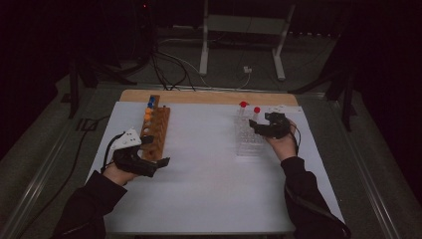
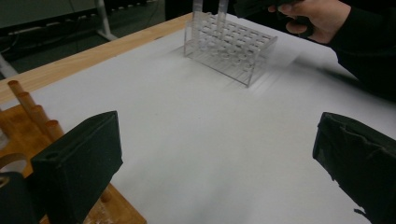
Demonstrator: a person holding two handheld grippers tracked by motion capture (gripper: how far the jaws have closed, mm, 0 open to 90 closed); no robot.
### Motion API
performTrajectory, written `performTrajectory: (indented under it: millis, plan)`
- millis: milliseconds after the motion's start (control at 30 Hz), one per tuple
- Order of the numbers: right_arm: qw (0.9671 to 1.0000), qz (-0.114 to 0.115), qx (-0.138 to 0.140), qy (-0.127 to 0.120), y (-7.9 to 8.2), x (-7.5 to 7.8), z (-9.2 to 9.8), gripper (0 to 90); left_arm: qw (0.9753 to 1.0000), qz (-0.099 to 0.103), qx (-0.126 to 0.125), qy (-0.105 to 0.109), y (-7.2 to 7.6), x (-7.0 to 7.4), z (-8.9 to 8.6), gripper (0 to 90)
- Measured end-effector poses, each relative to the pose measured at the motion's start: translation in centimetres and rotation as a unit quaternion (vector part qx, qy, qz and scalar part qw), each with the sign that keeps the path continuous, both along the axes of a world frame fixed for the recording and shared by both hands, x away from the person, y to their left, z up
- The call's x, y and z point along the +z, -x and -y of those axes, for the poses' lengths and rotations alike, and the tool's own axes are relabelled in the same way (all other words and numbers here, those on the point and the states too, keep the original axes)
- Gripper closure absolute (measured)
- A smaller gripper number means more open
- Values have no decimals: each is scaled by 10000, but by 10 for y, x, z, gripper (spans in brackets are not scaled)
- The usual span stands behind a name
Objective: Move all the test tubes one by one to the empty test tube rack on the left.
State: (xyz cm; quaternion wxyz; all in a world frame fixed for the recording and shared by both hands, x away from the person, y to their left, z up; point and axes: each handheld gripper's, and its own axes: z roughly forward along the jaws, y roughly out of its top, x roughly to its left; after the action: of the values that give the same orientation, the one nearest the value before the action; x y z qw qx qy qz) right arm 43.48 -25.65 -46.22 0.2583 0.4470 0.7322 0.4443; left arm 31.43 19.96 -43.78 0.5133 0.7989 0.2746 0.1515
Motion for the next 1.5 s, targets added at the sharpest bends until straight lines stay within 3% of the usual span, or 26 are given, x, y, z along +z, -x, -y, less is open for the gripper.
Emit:
performTrajectory:
  millis: [200,500,933,1067,1500]
  plan:
    - [9996,-52,-187,192,-12,-6,2,476,10000,-7,-36,-25,0,-1,2,22]
    - [9994,-164,-186,225,-23,-11,0,655,10000,-30,-66,-13,0,-1,3,22]
    - [9988,-162,-184,418,-27,-11,-8,738,9999,-81,-63,-38,-1,-3,3,23]
    - [9990,-182,-187,363,-27,-8,-7,742,9999,-91,-85,-46,-1,-3,3,22]
    - [9992,70,-164,346,-16,19,-4,744,9999,-85,-94,-49,-1,-3,4,23]
